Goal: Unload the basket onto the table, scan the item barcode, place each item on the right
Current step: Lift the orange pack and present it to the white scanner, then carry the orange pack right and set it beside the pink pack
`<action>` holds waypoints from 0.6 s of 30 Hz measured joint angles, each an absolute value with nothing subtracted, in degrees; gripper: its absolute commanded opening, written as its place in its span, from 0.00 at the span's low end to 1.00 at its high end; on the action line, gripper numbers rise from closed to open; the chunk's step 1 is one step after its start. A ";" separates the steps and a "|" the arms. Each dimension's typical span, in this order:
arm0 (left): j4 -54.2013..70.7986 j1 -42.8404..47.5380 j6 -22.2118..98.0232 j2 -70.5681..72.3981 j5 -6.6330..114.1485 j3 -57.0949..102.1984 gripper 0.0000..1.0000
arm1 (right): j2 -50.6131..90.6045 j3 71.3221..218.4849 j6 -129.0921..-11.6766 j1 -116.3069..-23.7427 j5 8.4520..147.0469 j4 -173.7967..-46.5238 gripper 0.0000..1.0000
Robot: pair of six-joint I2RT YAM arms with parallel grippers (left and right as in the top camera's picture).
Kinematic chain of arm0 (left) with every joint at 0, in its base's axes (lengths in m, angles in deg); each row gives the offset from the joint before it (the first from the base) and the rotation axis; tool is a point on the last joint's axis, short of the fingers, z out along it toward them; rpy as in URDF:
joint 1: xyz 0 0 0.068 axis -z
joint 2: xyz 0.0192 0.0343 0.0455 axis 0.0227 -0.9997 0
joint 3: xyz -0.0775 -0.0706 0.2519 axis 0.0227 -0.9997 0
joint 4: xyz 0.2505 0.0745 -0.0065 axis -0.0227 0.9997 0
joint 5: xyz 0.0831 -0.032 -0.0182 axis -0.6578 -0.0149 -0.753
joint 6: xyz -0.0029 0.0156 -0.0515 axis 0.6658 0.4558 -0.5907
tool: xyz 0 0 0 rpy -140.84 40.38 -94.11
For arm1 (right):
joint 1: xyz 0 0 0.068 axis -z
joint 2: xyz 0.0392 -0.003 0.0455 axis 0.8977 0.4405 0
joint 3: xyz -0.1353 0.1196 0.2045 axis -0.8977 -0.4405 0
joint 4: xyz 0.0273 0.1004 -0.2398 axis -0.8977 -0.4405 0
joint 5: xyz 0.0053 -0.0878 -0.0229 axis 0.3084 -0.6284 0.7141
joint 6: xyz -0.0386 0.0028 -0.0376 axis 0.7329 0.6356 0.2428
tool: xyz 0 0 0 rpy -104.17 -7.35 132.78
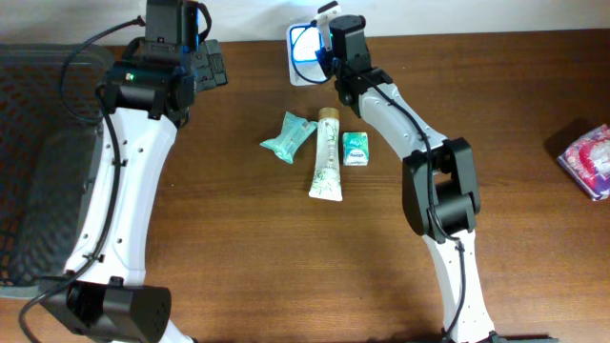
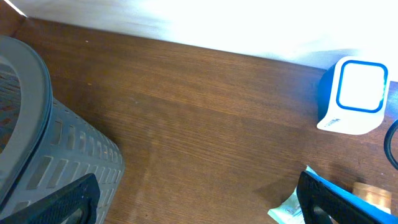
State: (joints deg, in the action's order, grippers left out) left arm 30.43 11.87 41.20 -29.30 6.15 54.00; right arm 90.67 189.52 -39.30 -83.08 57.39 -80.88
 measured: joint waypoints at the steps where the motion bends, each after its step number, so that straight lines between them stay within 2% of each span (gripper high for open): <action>1: 30.43 11.87 41.20 -29.30 6.15 54.00 0.99 | 90.67 189.52 -38.67 -83.08 57.06 -81.41 0.04; 12: 30.43 11.87 41.20 -29.30 6.15 54.00 0.99 | 90.67 189.63 -41.34 -83.67 64.21 -79.92 0.04; 15: 30.43 11.87 41.20 -29.30 6.15 54.00 0.99 | 90.54 192.43 -50.76 -82.56 61.65 -84.71 0.04; 18: 30.39 11.87 41.20 -29.30 6.15 54.00 0.99 | 87.96 194.92 -65.55 -74.32 61.41 -96.18 0.04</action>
State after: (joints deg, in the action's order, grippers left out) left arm 30.39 11.87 41.20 -29.30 6.15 54.00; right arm 87.96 194.92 -65.55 -74.32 61.41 -96.18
